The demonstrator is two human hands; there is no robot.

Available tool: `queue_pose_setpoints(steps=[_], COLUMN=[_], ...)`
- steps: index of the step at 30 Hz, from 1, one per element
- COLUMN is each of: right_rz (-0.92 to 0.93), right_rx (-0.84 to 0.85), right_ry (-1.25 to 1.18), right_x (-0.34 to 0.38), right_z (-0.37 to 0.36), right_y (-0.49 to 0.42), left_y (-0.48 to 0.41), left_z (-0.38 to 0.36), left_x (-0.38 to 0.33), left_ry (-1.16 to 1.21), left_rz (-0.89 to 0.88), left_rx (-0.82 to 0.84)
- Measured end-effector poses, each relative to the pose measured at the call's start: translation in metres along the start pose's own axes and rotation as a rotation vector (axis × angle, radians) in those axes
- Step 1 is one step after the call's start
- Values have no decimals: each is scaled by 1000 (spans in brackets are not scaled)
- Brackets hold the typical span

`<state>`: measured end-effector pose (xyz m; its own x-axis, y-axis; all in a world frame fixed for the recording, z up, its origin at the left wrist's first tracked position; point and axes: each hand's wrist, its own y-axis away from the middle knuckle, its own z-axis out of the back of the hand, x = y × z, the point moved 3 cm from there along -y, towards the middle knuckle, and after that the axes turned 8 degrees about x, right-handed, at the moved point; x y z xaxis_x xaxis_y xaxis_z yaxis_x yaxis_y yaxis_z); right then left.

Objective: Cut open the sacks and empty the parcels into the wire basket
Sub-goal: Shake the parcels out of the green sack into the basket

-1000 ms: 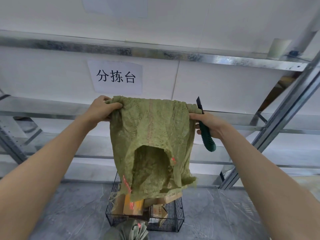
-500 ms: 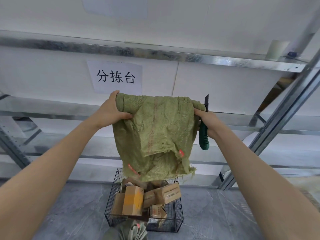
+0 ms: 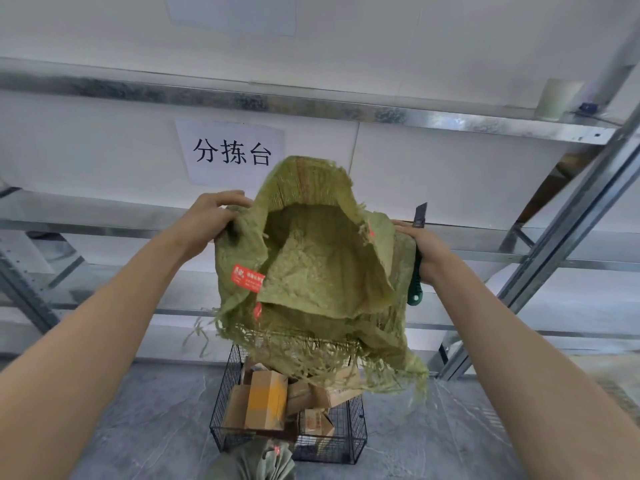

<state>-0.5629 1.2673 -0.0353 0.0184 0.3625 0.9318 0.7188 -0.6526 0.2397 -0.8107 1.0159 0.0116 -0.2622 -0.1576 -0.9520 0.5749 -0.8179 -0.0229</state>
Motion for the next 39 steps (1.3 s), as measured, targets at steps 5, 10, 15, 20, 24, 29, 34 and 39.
queue_pose_setpoints(steps=[5,10,15,20,24,29,34,39], right_rz=[23,78,30,-61,-73,-99,-42,-36], right_rx=[-18,-12,-43,-99,-59,201,236,167], right_ry=[-68,-30,-80,-73,-10,205,416,471], right_x=[1,4,8,8,7,18,17,20], right_z=[-8,-12,-8,-4,-3,-11,-17,-11], right_y=[0,-1,2,8,11,17,16,14], left_y=[6,4,7,10,10,8,4,7], left_z=[-15,-19,-30,-34,-26,-14,-2,14], left_x=[-9,-13,-12,-8,-10,-11,-12,-12], left_ry=[-165,-323,-645,-728,-691,-652,-460,-111], left_rz=[26,101,63,-20,-81,-67,-20,52], left_rx=[-50,-70,91,111,44,-10,-6,27])
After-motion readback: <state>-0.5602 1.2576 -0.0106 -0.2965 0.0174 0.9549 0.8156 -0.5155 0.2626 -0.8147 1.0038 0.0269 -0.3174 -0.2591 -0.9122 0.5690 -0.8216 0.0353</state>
